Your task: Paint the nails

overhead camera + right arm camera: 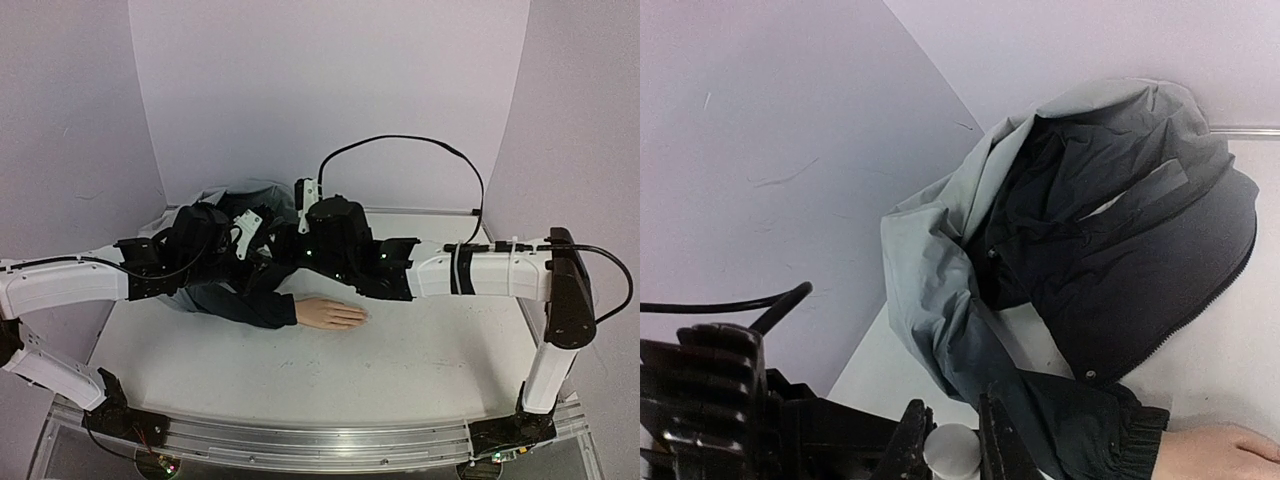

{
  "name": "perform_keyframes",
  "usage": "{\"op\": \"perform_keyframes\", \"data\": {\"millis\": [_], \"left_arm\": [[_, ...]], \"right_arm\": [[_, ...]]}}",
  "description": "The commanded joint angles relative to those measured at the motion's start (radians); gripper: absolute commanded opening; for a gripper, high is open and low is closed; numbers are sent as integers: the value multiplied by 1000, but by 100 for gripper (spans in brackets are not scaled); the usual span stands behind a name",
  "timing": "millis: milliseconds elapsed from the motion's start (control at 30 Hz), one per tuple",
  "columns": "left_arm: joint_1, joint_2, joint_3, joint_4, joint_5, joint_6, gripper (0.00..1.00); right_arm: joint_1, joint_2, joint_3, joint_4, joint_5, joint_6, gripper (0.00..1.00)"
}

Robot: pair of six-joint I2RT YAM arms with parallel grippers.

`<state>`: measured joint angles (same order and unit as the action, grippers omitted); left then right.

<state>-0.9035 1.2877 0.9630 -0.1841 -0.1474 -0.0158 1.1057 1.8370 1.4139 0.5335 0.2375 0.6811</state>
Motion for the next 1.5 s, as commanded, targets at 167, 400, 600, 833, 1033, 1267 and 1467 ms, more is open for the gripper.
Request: {"op": "perform_keyframes", "data": {"millis": [167, 400, 600, 833, 1033, 1267, 1467], "left_arm": [[8, -32, 1, 159, 20, -3, 0], [47, 7, 19, 161, 217, -53, 0], [110, 48, 79, 178, 687, -89, 0], [77, 150, 191, 207, 1164, -119, 0], [42, 189, 219, 207, 1230, -117, 0], [26, 196, 226, 207, 1255, -118, 0], [26, 182, 213, 207, 1253, -111, 0]], "right_arm": [[71, -131, -49, -36, -22, -159, 50], [-5, -435, -299, -37, 82, -199, 73], [-201, -563, -462, -1, -278, -191, 77], [-254, -522, -518, 283, -862, -147, 77], [-253, -492, -531, 419, -973, -82, 72], [-253, -444, -519, 508, -1016, -21, 47], [-254, -415, -511, 540, -1050, -4, 35]]}}
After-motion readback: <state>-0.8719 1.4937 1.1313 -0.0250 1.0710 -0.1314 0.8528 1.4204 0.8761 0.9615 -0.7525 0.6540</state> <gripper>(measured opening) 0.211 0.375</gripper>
